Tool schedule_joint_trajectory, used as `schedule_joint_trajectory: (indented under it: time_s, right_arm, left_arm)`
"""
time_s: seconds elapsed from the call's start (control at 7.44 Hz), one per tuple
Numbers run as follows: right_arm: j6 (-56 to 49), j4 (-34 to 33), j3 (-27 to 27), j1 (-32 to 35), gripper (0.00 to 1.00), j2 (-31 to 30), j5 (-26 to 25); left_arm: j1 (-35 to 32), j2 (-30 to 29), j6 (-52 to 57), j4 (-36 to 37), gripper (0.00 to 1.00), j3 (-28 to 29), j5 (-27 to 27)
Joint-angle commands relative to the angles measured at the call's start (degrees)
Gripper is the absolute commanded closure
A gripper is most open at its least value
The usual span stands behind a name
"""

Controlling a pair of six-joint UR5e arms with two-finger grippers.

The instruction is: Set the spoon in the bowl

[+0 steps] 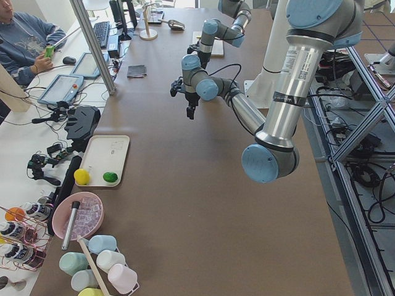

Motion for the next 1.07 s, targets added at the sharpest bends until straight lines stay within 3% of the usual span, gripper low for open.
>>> schedule_joint_trajectory:
  time_s: [0.0, 0.13, 0.4, 0.54, 0.67, 0.94]
  right_arm:
    - [-0.25, 0.00, 0.13, -0.44, 0.23, -0.39, -0.08]
    - [0.18, 0.00, 0.83, -0.44, 0.00, -0.48, -0.26]
    - [-0.52, -0.87, 6.42, 0.78, 0.00, -3.44, 0.87]
    - [-3.39, -0.88, 12.29, 3.23, 0.00, -9.91, 4.01]
    - [-11.25, -0.97, 16.61, 7.95, 0.00, -16.06, 9.61]
    - [-27.77, -0.88, 18.06, 18.32, 0.00, -25.05, 19.74]
  left_arm:
    - [0.05, 0.00, -0.09, 0.00, 0.02, -0.08, 0.00]
    - [-0.04, 0.00, -0.09, 0.09, 0.02, -0.25, 0.00]
    - [-0.47, 0.17, 0.00, 0.09, 0.02, -0.69, 0.00]
    - [-1.96, 0.70, 0.17, 0.35, 0.02, -0.96, 0.00]
    - [-3.97, 1.49, 3.39, 0.78, 0.02, -0.87, -0.26]
    - [-11.86, 7.96, 18.46, 0.79, 0.02, -0.87, -2.62]
